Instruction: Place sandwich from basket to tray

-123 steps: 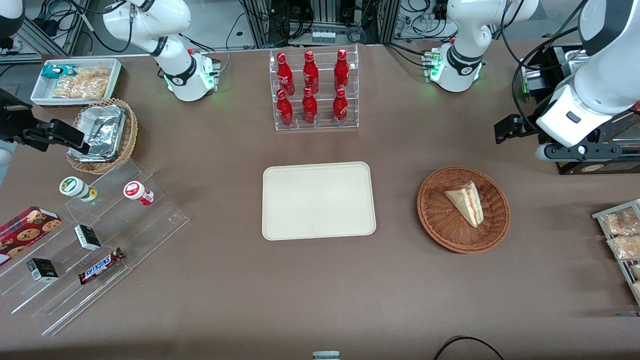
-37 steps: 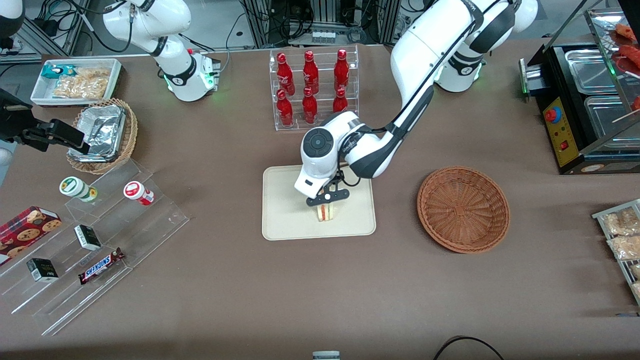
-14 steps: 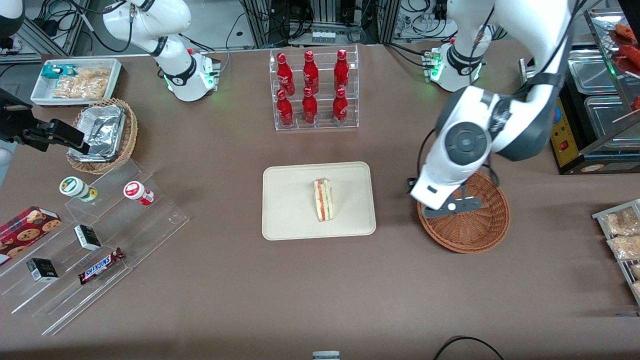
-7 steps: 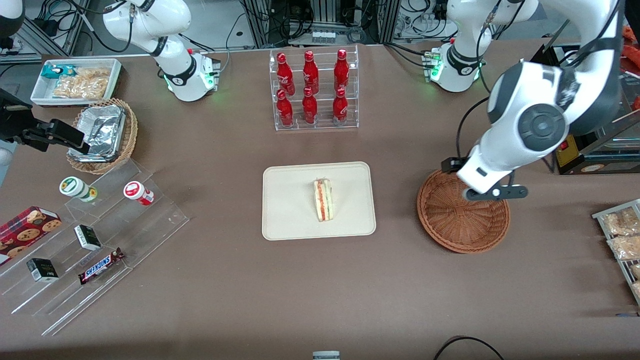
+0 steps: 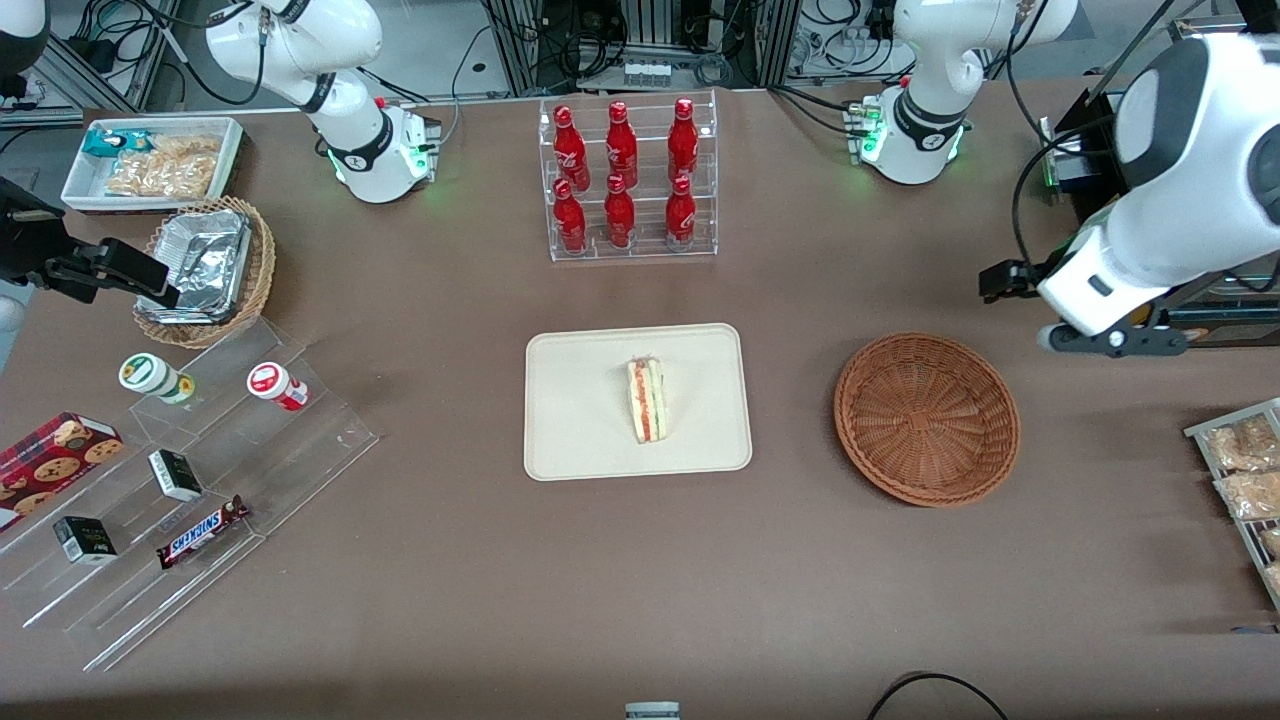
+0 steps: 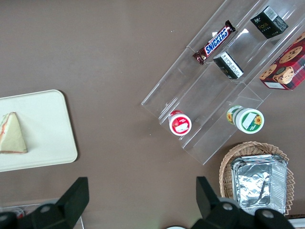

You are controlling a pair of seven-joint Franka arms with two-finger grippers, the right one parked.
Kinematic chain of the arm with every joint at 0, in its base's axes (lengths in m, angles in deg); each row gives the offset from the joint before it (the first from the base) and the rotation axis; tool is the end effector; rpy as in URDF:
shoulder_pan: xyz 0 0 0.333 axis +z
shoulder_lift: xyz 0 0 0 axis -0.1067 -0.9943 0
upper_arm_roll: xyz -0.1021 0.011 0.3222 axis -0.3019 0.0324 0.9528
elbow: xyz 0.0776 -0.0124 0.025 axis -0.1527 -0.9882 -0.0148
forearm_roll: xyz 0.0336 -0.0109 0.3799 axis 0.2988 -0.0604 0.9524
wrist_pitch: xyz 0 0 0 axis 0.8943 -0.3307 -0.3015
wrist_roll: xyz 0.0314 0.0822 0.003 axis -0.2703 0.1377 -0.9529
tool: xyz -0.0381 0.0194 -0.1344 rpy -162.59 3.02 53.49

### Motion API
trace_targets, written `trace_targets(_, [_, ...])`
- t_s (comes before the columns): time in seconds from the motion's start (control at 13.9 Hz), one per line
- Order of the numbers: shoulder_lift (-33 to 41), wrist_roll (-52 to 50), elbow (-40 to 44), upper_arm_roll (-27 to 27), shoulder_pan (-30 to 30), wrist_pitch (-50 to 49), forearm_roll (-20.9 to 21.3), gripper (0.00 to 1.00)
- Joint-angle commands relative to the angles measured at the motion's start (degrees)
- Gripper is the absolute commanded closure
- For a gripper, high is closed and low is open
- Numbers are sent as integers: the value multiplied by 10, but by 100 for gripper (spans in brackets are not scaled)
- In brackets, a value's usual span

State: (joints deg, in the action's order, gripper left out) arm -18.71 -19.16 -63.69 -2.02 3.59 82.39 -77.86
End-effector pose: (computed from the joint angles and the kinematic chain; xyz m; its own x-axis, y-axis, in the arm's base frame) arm 0.5198 -0.0644 0.5283 0.9717 -0.0756 -0.2240 -0.0833 -0.9962 -0.0252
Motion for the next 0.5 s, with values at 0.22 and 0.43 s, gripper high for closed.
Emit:
trace_targets(0.22, [7,26,61,15,-4,-51,3,0])
trace_targets(0.43, [10,26,62,30,-4,-45,2,0])
